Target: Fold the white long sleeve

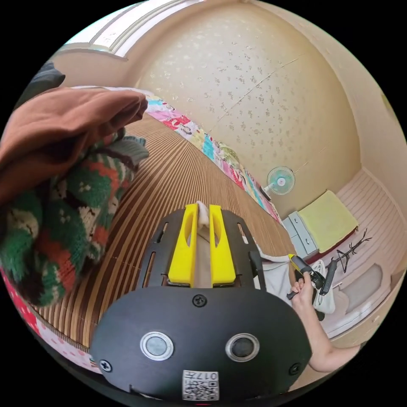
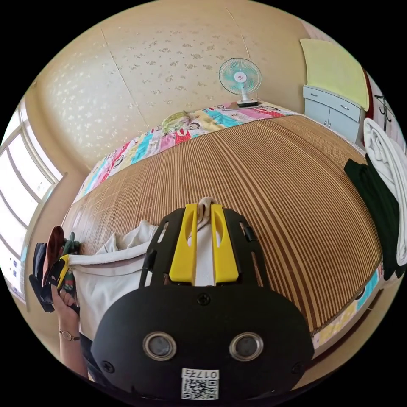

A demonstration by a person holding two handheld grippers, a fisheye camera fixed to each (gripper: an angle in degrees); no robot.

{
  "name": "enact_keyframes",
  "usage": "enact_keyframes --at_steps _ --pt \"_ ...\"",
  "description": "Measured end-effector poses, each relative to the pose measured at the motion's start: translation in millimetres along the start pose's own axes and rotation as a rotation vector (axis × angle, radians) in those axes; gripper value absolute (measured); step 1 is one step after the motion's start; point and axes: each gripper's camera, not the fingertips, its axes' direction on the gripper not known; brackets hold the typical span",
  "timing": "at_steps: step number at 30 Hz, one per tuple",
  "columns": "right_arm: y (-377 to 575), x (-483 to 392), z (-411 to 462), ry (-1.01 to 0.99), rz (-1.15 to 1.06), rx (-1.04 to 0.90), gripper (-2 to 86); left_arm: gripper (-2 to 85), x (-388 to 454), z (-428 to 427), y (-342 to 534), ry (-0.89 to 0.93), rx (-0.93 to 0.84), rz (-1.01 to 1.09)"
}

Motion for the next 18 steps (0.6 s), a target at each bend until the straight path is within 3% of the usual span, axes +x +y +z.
enact_keyframes --at_steps 5,10,14,18 --pt "58.1 -1.0 -22.3 -0.083 -0.068 0.325 9.4 7.0 39.8 -29.6 51.2 -0.032 0.186 0.241" --pt "86.4 -40.9 -12.1 -0.081 -0.308 0.241 6.5 9.3 66.2 -59.7 76.5 -0.074 0.263 0.317" --pt "103.6 -95.1 -6.6 -0.246 -0.605 0.015 3.3 6.3 78.9 -21.6 76.6 0.029 0.006 0.415" --pt "104.4 -137.9 69.7 -0.264 -0.677 -0.385 1.3 6.3 79.6 71.4 63.5 -0.016 -0.354 0.424"
